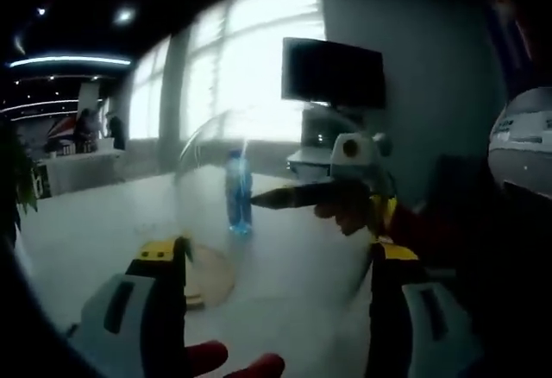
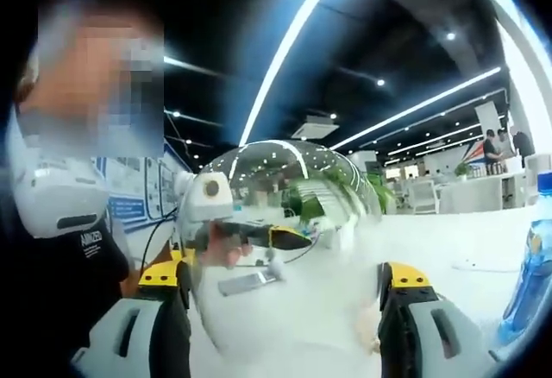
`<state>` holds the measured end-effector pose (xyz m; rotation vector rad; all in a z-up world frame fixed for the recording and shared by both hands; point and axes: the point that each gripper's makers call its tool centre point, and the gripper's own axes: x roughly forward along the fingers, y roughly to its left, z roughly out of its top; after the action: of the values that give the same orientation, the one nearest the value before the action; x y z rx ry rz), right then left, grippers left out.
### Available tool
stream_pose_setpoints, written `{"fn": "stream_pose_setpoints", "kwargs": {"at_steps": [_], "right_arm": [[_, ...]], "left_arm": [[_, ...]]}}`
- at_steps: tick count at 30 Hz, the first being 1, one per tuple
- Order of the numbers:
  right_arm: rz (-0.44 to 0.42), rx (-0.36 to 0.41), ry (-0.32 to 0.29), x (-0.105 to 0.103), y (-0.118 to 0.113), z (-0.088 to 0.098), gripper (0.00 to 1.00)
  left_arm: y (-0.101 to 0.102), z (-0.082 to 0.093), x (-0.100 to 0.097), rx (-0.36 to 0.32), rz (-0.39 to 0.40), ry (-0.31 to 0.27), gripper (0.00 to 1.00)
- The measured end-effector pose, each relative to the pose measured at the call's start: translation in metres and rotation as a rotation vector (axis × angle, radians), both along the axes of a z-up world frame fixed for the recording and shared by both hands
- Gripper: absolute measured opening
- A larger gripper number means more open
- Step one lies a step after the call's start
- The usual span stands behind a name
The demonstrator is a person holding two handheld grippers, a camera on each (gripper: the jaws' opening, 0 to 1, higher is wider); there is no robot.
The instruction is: Open the cover put in the Mizone put the cover back on
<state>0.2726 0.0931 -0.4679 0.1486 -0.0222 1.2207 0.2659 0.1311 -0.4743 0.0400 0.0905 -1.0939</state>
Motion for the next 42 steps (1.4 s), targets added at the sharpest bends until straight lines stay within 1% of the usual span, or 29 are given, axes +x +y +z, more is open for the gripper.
{"fn": "stream_pose_setpoints", "kwargs": {"at_steps": [2,5,12,15,21,23,25,27,29,33,37,38,42], "right_arm": [[0.001,-0.002,-0.001,0.0,0.0,0.0,0.84],[-0.002,-0.004,-0.002,-0.001,-0.001,0.0,0.83],[-0.026,-0.012,0.001,-0.007,-0.01,0.0,0.77],[-0.032,-0.018,-0.017,-0.01,-0.017,-0.002,0.73],[-0.049,0.0,0.001,-0.011,-0.023,-0.001,0.71],[-0.023,0.003,0.026,-0.012,-0.022,-0.002,0.71],[-0.016,0.005,0.025,-0.01,-0.019,-0.001,0.72],[0.001,-0.019,0.024,-0.008,-0.015,-0.002,0.73],[0.02,-0.028,0.018,-0.005,-0.013,-0.001,0.74],[0.071,-0.036,0.024,-0.001,-0.01,-0.001,0.76],[0.114,-0.017,0.036,0.002,-0.008,-0.003,0.78],[0.128,-0.001,0.046,0.003,-0.006,-0.003,0.79],[0.154,0.01,0.057,0.004,-0.008,-0.003,0.78]], "left_arm": [[0.001,0.0,0.0,-0.005,-0.01,-0.013,0.75],[0.001,0.0,0.0,-0.021,-0.014,-0.015,0.75],[0.001,0.001,-0.002,-0.039,-0.01,-0.019,0.74],[0.003,0.001,-0.003,-0.04,-0.005,-0.022,0.73],[0.007,0.002,-0.005,-0.051,-0.003,-0.02,0.71],[0.005,0.003,-0.005,-0.046,0.005,-0.013,0.71],[0.005,0.003,-0.005,-0.039,0.01,-0.009,0.71],[0.005,0.003,-0.004,-0.04,0.013,0.001,0.71],[0.005,0.002,-0.003,-0.039,0.015,0.014,0.71],[0.003,0.002,-0.003,-0.009,0.022,0.03,0.71],[0.003,0.002,-0.003,0.018,0.027,0.041,0.7],[0.003,0.001,-0.002,0.033,0.032,0.041,0.7],[0.003,0.0,-0.002,0.047,0.041,0.048,0.7]]}}
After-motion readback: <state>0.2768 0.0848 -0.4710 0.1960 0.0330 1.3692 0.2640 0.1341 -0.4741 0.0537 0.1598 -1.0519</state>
